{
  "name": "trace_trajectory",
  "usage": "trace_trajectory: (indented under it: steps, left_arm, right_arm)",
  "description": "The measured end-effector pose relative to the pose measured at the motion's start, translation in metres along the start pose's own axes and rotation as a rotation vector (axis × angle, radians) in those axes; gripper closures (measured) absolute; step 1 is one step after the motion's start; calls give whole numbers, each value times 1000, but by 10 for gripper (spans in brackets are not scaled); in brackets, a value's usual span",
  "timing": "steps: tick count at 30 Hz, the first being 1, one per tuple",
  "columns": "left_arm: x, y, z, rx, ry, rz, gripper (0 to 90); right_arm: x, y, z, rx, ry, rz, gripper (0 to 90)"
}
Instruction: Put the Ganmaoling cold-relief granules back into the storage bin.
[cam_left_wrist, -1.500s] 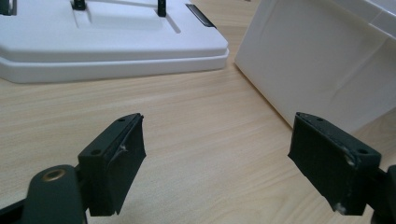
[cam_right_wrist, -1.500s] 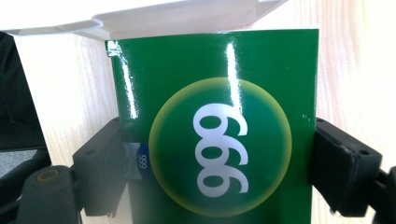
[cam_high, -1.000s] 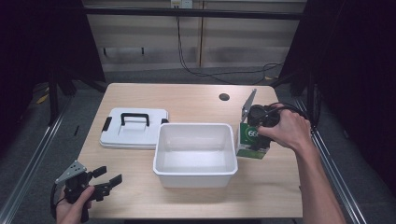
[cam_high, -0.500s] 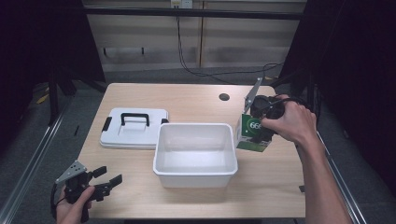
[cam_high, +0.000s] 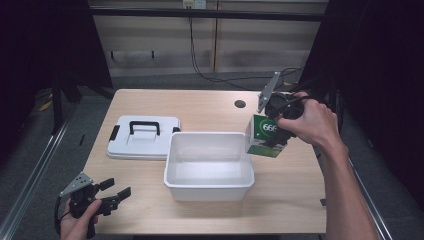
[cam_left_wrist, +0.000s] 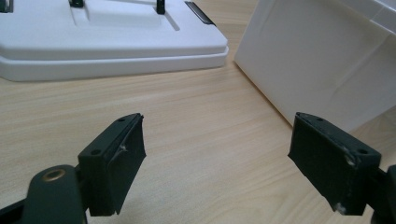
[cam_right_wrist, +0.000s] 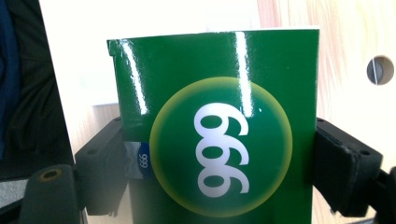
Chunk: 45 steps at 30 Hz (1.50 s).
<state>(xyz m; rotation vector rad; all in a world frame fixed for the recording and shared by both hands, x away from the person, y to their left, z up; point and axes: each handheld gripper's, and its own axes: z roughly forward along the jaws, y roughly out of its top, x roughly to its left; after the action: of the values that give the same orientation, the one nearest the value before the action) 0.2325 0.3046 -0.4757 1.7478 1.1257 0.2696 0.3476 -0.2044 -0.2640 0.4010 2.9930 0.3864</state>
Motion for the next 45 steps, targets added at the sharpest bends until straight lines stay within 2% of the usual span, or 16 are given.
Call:
trace_trajectory:
  steps: [3,14,18,29,33,45]
  left_arm:
    - [0,0,0,2,1,2,178]
    - [0,0,0,3,-2,5,178]
    - [0,0,0,2,-1,1,178]
    - [0,0,0,2,-4,-1,178]
    - [0,0,0,3,-4,3,178]
    - [0,0,0,4,-6,10,178]
  right_arm:
    - [1,5,0,-13,9,-13,159]
    - [4,25,6,3,25,-46,158]
    - [5,35,10,25,32,-52,158]
    - [8,60,29,62,60,-88,158]
    - [9,70,36,87,56,-105,158]
    - [15,85,57,91,79,-133,158]
